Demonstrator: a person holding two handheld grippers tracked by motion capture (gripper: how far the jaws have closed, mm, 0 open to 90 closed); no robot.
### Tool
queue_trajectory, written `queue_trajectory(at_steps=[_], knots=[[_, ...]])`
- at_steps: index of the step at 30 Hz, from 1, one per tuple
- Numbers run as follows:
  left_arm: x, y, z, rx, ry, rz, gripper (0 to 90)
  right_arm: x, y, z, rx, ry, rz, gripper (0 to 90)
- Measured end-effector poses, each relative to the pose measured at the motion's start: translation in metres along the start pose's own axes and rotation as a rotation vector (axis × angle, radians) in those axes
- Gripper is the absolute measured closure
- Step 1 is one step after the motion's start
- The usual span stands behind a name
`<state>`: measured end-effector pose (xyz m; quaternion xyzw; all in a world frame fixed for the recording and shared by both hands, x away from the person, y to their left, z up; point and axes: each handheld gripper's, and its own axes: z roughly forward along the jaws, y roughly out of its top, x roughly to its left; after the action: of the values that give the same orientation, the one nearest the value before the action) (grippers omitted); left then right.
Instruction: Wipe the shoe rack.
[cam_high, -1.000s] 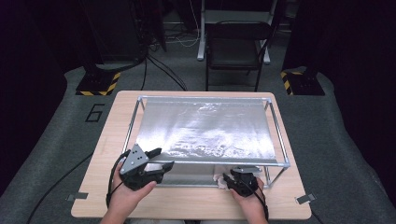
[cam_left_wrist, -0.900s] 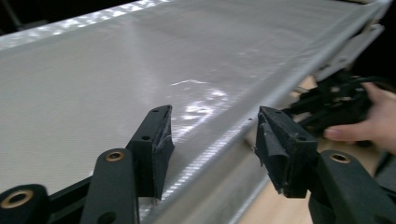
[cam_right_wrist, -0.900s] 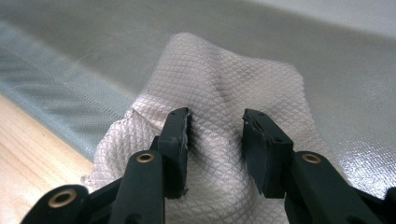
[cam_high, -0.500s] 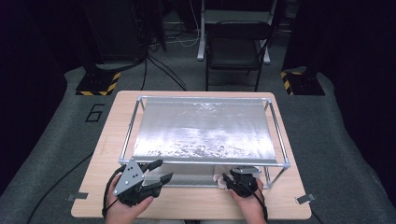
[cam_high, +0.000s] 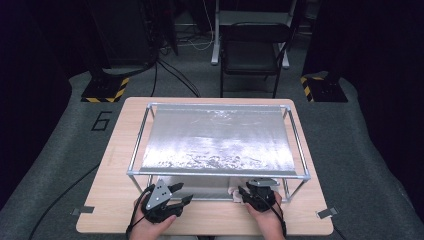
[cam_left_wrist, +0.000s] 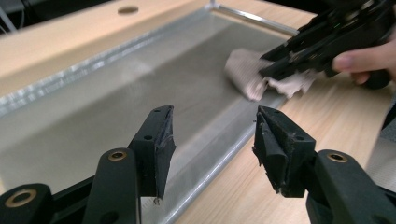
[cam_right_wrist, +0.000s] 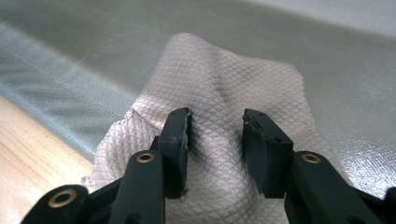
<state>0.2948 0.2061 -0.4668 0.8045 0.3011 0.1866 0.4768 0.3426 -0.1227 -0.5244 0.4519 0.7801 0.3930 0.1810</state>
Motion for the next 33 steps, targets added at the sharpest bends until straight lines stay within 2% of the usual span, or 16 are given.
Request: queue_trajectory(at_steps=[4, 10, 11, 15, 16, 17, 18, 21, 23, 24, 26, 28, 29, 31, 32, 33], knots=[[0.007, -0.013, 0.016, 0.023, 0.006, -0.041, 47.9, 0.0, 0.0, 0.0, 0.003, 0.001, 0.0, 60.9], [0.012, -0.023, 0.026, 0.057, 0.008, -0.014, 47.9, 0.0, 0.0, 0.0, 0.003, -0.001, 0.0, 60.7], [0.011, -0.025, 0.029, 0.047, 0.001, -0.044, 47.9, 0.0, 0.0, 0.0, 0.003, -0.001, 0.0, 60.7], [0.014, -0.029, 0.034, 0.068, 0.004, -0.03, 47.9, 0.0, 0.0, 0.0, -0.001, -0.005, -0.001, 60.5], [0.012, -0.032, 0.037, 0.074, 0.003, -0.065, 47.9, 0.0, 0.0, 0.0, -0.004, -0.007, -0.002, 60.5], [0.012, -0.032, 0.037, 0.074, 0.003, -0.065, 48.0, 0.0, 0.0, 0.0, -0.004, -0.007, -0.002, 60.5], [0.015, -0.033, 0.038, 0.102, 0.004, -0.011, 48.1, 0.0, 0.0, 0.0, 0.001, -0.002, 0.004, 60.4], [0.015, -0.036, 0.041, 0.118, -0.002, -0.021, 49.1, 0.001, 0.0, 0.001, 0.004, -0.015, -0.004, 60.3], [0.016, -0.038, 0.043, 0.129, -0.003, -0.025, 51.4, 0.004, 0.002, 0.001, 0.008, -0.001, 0.022, 60.2], [0.017, -0.04, 0.045, 0.146, -0.008, -0.027, 52.3, 0.009, 0.001, 0.001, 0.026, 0.018, 0.074, 60.2], [0.015, -0.041, 0.046, 0.155, -0.023, -0.046, 53.8, 0.009, 0.002, 0.001, 0.012, 0.009, 0.061, 60.2], [0.016, -0.042, 0.047, 0.167, -0.008, -0.02, 55.9, 0.014, 0.003, 0.003, 0.02, 0.01, 0.059, 60.2], [0.014, -0.044, 0.048, 0.163, -0.009, -0.047, 56.5, 0.014, 0.003, 0.004, 0.01, 0.036, 0.053, 60.3], [0.015, -0.044, 0.047, 0.163, -0.012, -0.049, 58.2, 0.016, 0.003, 0.006, 0.01, 0.035, 0.045, 60.2], [0.018, -0.043, 0.047, 0.162, -0.006, -0.019, 58.7, 0.014, 0.004, 0.006, 0.011, 0.034, 0.002, 60.3], [0.018, -0.044, 0.047, 0.164, -0.009, -0.022, 59.5, 0.016, 0.005, 0.007, 0.008, 0.036, 0.01, 60.3]])
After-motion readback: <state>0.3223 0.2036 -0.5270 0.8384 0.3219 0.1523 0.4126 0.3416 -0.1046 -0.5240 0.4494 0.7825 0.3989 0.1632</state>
